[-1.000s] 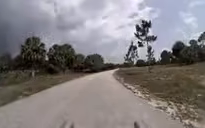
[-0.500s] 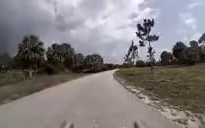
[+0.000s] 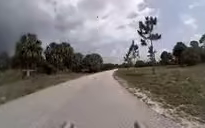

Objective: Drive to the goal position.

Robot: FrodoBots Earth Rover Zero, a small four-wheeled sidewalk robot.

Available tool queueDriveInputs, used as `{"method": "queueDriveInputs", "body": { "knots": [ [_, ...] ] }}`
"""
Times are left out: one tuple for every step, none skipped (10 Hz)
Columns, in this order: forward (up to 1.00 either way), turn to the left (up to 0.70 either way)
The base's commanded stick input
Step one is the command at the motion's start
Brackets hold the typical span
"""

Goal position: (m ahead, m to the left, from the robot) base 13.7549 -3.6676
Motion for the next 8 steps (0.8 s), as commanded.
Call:
{"method": "queueDriveInputs", "body": {
  "knots": [
    [0.85, 0.00],
    [0.85, 0.14],
    [0.85, 0.34],
    [0.85, 0.34],
    [0.85, 0.05],
    [0.85, 0.00],
    [0.85, 0.00],
    [0.85, 0.27]
  ]
}}
